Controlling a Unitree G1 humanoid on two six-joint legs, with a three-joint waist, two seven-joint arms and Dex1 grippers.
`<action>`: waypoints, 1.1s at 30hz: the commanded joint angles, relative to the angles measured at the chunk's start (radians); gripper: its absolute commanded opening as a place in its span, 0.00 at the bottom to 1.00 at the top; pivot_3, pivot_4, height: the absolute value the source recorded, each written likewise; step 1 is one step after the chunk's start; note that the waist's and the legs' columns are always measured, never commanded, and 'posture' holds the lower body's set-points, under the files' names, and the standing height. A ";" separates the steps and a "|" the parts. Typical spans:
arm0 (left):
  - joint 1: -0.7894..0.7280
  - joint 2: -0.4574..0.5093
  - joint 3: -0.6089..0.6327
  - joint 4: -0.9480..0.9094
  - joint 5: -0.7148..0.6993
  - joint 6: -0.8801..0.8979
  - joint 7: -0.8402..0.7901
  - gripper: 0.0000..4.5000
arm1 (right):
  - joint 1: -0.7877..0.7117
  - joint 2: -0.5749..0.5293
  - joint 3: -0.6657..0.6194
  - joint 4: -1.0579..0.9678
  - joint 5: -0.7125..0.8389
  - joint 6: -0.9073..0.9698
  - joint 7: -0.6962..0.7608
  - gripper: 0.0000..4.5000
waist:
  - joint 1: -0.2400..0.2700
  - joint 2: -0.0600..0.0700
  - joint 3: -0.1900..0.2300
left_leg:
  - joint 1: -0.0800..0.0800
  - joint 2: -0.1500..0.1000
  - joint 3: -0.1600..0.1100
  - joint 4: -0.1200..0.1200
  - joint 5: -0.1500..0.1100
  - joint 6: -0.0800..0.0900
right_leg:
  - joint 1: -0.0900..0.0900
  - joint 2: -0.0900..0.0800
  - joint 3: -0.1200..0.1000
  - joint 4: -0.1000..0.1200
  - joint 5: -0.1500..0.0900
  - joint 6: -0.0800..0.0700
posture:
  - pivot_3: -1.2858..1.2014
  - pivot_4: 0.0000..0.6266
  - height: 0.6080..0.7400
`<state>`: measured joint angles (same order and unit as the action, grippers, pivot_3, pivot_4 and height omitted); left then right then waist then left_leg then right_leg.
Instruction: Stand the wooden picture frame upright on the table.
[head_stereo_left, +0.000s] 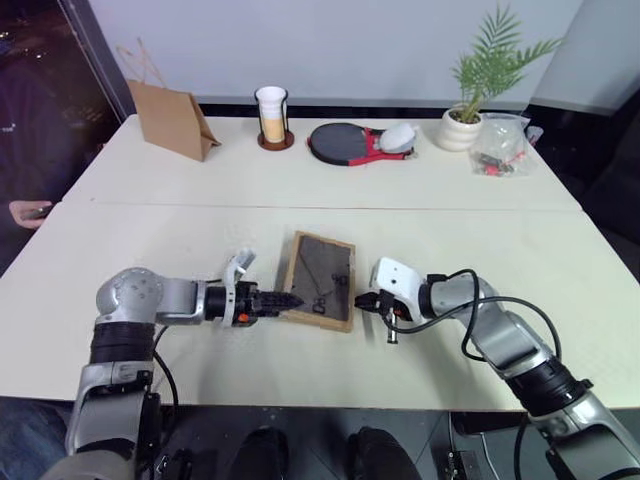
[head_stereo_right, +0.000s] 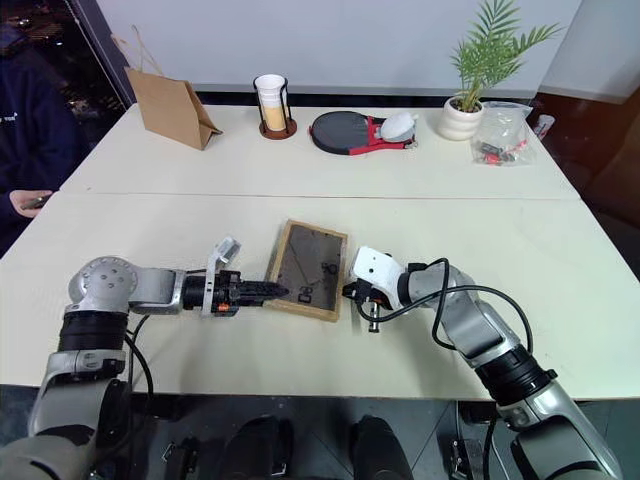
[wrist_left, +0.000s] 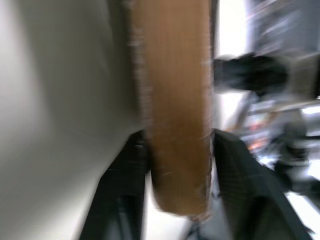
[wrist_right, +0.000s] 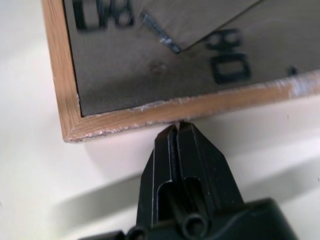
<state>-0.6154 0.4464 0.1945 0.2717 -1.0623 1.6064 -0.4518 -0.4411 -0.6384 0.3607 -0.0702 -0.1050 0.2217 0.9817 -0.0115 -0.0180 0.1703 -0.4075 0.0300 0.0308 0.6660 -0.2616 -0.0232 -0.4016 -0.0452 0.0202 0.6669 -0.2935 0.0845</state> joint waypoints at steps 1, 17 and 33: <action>0.018 -0.031 -0.005 -0.011 -0.017 0.008 0.016 0.23 | -0.021 0.017 -0.013 -0.064 0.021 0.000 0.007 0.00 | -0.001 0.000 0.000 | 0.000 0.000 0.000 0.000 0.000 0.000 | 0.000 0.000 0.000 0.000 0.000 0.000 | 0.52 0.24 1.00; 0.075 -0.028 0.179 -0.140 -0.126 0.000 -0.099 0.23 | 0.009 -0.162 -0.357 -0.233 0.327 0.278 0.112 0.00 | -0.002 0.000 0.000 | -0.001 0.001 0.000 -0.001 0.000 0.000 | -0.001 -0.001 0.000 -0.001 0.000 0.000 | 0.52 0.24 1.00; 0.147 -0.081 0.093 -0.241 -0.094 -0.132 -0.160 0.23 | -0.348 0.014 -0.323 -0.144 0.673 0.729 -0.004 0.98 | -0.003 0.000 0.000 | -0.002 0.001 0.000 -0.003 0.000 0.000 | -0.003 -0.003 0.000 -0.002 0.000 -0.001 | 0.52 0.24 1.00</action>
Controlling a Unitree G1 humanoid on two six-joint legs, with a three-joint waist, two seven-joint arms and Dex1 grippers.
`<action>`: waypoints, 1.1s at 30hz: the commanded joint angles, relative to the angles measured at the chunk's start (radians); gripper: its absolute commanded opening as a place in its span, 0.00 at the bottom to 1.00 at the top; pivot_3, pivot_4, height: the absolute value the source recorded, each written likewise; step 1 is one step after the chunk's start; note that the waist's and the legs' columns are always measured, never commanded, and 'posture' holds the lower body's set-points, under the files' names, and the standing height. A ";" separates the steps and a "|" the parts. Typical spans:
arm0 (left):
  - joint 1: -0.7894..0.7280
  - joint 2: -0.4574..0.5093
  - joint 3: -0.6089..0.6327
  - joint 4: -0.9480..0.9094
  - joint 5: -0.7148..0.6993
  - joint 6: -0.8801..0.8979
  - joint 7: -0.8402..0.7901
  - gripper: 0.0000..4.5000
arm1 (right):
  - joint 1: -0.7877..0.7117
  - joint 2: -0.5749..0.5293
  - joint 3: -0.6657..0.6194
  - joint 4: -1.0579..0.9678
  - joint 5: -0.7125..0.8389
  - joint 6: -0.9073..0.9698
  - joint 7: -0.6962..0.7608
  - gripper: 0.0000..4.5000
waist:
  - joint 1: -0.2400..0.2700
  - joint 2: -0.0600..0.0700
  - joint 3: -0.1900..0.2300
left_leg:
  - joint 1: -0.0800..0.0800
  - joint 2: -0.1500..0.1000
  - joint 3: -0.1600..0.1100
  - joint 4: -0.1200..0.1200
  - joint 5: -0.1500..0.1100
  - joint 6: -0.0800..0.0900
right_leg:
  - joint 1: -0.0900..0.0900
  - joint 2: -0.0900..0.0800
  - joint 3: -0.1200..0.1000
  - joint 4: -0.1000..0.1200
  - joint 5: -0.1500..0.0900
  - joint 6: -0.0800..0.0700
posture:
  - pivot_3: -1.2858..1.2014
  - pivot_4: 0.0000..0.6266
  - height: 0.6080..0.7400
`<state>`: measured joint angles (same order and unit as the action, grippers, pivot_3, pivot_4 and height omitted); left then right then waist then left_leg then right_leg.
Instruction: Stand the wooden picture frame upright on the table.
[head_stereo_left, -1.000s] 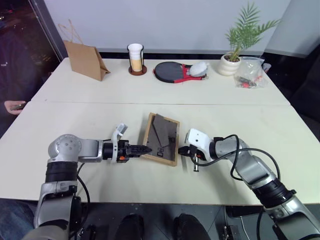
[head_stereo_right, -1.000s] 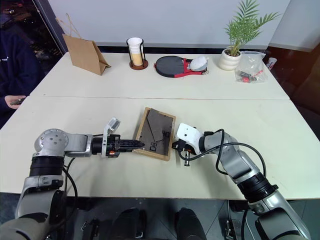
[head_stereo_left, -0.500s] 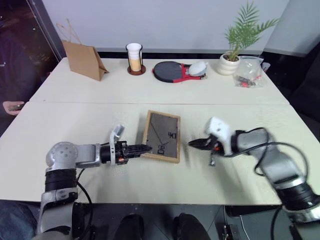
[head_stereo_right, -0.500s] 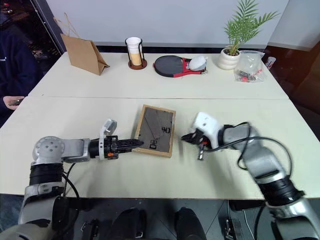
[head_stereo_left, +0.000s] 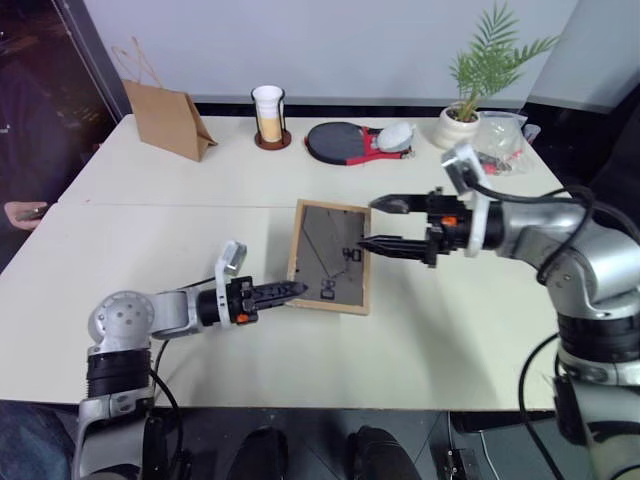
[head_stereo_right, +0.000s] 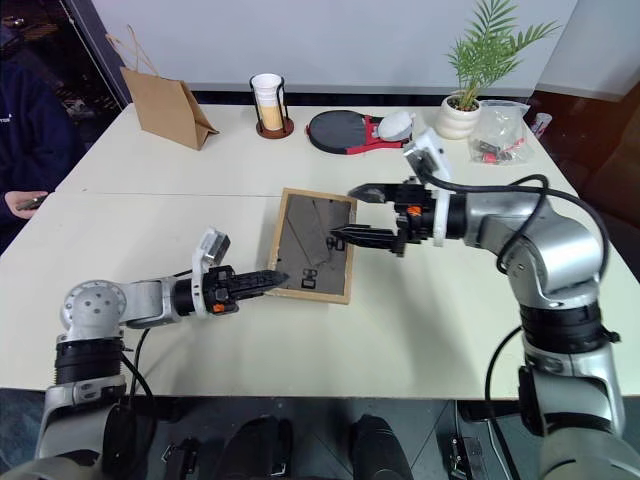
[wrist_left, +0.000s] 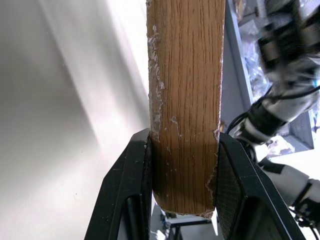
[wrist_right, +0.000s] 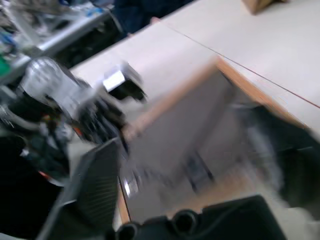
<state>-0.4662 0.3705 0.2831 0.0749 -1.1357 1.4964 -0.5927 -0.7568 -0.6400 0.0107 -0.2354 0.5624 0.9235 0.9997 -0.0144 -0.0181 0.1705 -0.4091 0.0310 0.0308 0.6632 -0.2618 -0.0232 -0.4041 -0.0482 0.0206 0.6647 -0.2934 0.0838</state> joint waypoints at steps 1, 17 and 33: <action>0.001 -0.008 0.004 -0.052 -0.025 -0.020 -0.016 0.23 | -0.050 0.038 0.031 0.048 0.020 0.063 -0.039 0.98 | 0.000 0.000 0.000 | 0.000 0.000 0.000 0.000 0.000 0.000 | 0.000 0.000 0.000 0.000 0.000 0.000 | 0.52 0.24 1.00; 0.031 -0.040 0.041 -0.155 -0.117 0.018 0.079 0.23 | -0.095 0.115 0.129 0.203 -0.013 0.068 -0.057 0.98 | -0.002 0.000 0.000 | -0.001 0.000 0.000 -0.001 0.000 0.000 | -0.001 0.000 0.000 0.000 0.000 0.000 | 0.52 0.24 1.00; 0.027 -0.082 0.068 -0.133 -0.202 0.017 0.198 0.23 | -0.074 0.087 0.061 0.099 0.095 0.105 0.031 0.98 | -0.002 0.000 0.000 | -0.001 0.000 0.000 -0.001 0.000 0.000 | -0.001 0.000 0.000 -0.001 0.000 0.000 | 0.52 0.24 1.00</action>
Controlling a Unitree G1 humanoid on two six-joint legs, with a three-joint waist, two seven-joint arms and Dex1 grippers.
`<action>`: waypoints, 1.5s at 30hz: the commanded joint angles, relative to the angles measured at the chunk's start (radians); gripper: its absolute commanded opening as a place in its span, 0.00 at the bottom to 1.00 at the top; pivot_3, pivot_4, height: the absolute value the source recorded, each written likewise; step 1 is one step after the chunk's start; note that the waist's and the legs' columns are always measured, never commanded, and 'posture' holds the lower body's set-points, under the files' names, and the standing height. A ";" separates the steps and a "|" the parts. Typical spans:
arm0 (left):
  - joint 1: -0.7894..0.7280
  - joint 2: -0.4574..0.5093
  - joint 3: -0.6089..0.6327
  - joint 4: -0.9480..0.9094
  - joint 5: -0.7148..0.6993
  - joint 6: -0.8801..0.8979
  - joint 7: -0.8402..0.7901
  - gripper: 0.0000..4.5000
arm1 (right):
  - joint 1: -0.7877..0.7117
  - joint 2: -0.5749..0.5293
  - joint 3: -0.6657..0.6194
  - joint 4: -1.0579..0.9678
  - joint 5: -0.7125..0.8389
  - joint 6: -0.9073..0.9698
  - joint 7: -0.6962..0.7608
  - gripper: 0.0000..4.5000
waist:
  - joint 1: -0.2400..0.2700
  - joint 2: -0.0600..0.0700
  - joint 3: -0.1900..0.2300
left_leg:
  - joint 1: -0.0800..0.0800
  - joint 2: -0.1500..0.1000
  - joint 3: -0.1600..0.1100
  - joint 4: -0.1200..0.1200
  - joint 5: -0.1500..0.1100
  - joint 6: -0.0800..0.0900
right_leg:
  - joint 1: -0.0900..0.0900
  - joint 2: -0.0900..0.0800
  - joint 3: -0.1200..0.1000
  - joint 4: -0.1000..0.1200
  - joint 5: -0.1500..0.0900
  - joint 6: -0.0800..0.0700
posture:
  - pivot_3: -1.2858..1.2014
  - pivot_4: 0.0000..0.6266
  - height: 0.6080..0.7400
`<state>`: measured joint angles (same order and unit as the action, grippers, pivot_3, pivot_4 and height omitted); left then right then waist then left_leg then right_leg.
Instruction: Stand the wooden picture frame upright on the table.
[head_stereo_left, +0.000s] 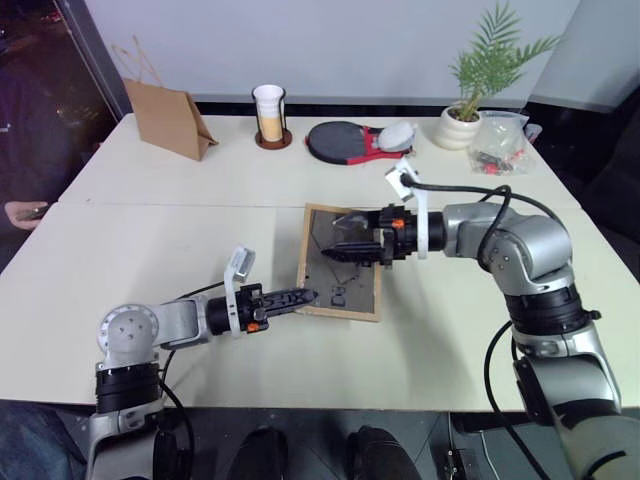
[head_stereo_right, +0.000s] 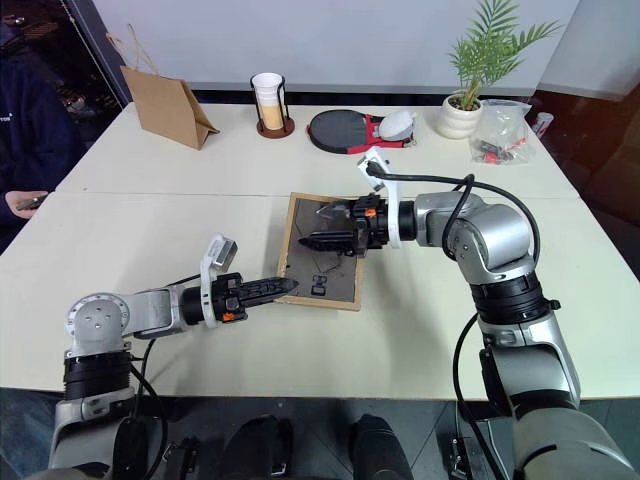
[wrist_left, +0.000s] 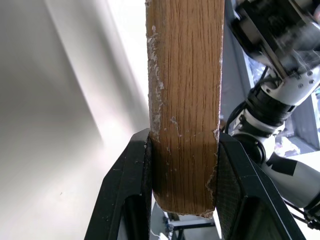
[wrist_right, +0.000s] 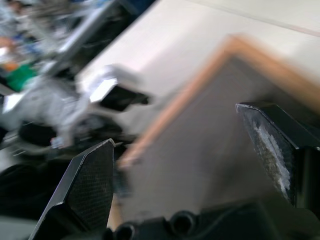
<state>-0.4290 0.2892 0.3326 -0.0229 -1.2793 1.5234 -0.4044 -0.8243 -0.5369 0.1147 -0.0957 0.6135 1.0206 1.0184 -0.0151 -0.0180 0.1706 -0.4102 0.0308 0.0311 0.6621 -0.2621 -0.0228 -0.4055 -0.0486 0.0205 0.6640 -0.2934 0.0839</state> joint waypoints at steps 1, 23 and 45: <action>-0.008 -0.001 0.019 -0.032 -0.062 -0.012 0.016 0.23 | -0.007 -0.024 -0.055 -0.047 0.054 0.012 0.013 0.98 | -0.001 0.000 0.000 | 0.000 0.000 0.000 0.000 0.000 0.000 | 0.000 0.000 0.000 0.000 0.000 0.000 | 0.52 0.24 1.00; 0.032 0.029 -0.017 -0.071 -0.105 -0.058 0.044 0.23 | -0.021 -0.086 -0.009 0.013 -0.031 -0.019 -0.053 0.98 | 0.000 0.000 0.000 | 0.000 0.000 0.000 -0.001 0.000 0.000 | -0.001 -0.001 0.000 -0.001 0.000 -0.001 | 0.52 0.24 1.00; 0.084 0.073 -0.056 -0.090 -0.128 -0.120 0.029 0.23 | -0.043 -0.051 -0.026 -0.015 0.041 0.026 0.009 0.98 | 0.001 0.000 0.000 | 0.000 -0.001 0.000 -0.014 0.000 0.000 | -0.002 -0.003 0.000 -0.012 0.000 -0.001 | 0.52 0.24 1.00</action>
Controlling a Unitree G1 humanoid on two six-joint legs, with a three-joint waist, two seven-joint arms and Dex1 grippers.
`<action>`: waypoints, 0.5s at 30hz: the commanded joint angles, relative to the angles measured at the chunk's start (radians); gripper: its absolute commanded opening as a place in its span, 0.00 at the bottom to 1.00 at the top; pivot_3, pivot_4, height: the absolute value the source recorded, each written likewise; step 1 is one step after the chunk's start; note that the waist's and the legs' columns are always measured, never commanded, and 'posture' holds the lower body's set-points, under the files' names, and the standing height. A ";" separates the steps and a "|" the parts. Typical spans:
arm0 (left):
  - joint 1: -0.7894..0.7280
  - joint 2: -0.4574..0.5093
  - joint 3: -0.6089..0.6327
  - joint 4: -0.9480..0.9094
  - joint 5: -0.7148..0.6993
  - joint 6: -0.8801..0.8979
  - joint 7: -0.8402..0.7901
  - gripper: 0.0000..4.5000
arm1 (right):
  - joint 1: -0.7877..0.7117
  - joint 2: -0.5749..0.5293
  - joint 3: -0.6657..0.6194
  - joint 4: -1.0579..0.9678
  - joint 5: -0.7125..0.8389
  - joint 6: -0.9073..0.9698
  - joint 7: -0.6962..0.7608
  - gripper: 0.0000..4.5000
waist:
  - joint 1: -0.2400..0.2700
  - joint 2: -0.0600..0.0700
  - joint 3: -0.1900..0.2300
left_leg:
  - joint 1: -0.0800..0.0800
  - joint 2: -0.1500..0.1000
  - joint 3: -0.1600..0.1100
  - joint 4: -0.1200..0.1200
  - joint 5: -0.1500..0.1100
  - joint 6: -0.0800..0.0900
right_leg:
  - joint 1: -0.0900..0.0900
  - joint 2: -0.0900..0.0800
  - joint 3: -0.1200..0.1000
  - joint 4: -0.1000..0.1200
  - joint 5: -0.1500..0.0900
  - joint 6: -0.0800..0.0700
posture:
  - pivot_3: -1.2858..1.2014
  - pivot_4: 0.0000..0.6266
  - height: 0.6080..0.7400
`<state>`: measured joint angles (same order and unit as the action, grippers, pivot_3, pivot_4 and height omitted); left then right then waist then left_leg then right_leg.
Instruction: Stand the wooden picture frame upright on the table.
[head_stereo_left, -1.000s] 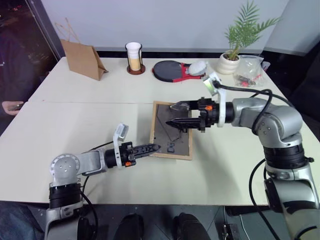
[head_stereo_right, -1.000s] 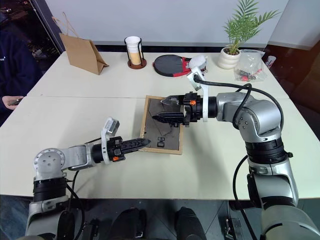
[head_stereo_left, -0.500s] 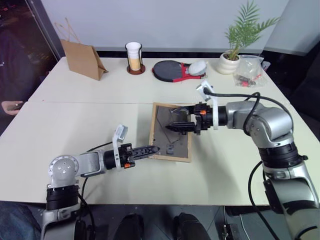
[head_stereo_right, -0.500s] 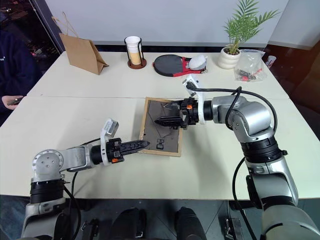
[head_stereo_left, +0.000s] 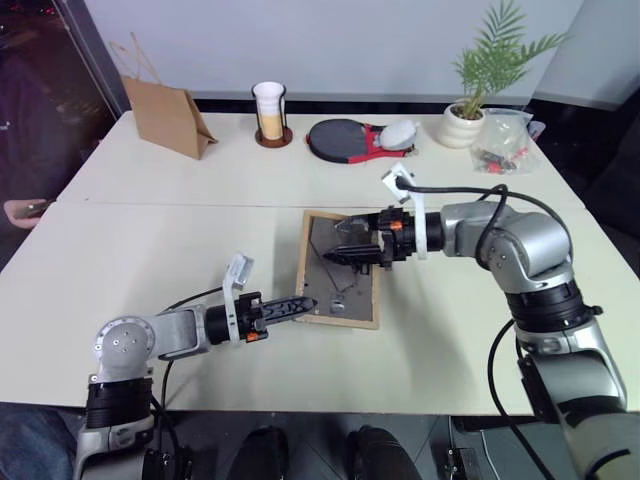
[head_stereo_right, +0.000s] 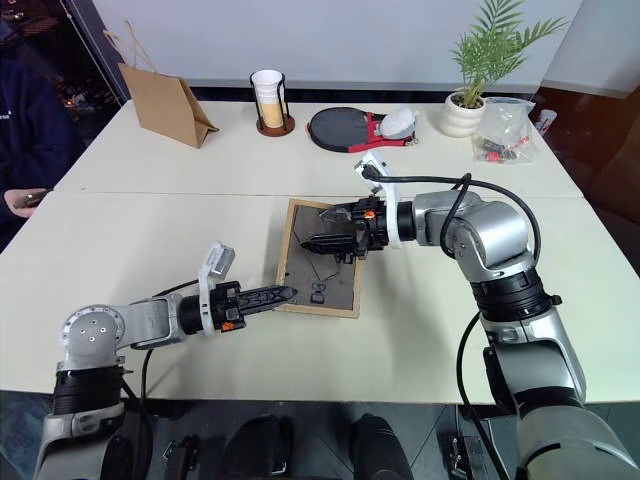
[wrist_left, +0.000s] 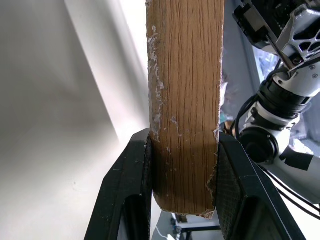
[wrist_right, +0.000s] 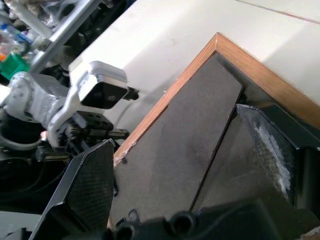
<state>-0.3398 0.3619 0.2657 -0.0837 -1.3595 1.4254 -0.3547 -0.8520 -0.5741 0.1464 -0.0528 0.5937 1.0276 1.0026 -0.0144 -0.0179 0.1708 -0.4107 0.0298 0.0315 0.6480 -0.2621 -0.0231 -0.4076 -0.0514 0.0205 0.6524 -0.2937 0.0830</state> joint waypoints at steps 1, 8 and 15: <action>-0.005 0.002 0.011 -0.025 -0.048 -0.025 -0.019 0.23 | -0.017 -0.016 -0.074 -0.066 0.078 0.031 0.024 0.98 | 0.000 0.000 0.000 | 0.000 0.000 0.000 0.000 0.000 0.000 | 0.000 0.000 0.000 -0.001 0.000 0.000 | 0.52 0.24 1.00; 0.003 0.000 0.012 0.009 -0.040 -0.044 -0.010 0.23 | -0.021 -0.051 -0.176 -0.128 0.173 0.095 0.001 0.98 | 0.000 0.000 0.000 | -0.001 0.000 0.000 -0.001 0.000 0.000 | 0.000 -0.001 -0.001 -0.003 0.000 0.000 | 0.52 0.24 1.00; -0.008 0.006 0.020 0.049 -0.039 -0.060 -0.011 0.23 | 0.014 -0.099 -0.268 -0.196 0.271 0.154 -0.034 0.98 | -0.001 0.000 0.000 | -0.001 0.000 0.000 -0.001 0.000 0.000 | 0.000 -0.002 -0.001 -0.003 0.000 0.000 | 0.52 0.24 1.00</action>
<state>-0.3305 0.3650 0.2666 -0.0246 -1.3665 1.3837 -0.3520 -0.8389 -0.6572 -0.0852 -0.2094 0.8237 1.1740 0.9772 -0.0149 -0.0179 0.1708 -0.4119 0.0294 0.0316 0.6469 -0.2622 -0.0230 -0.4078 -0.0534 0.0199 0.6496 -0.2937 0.0828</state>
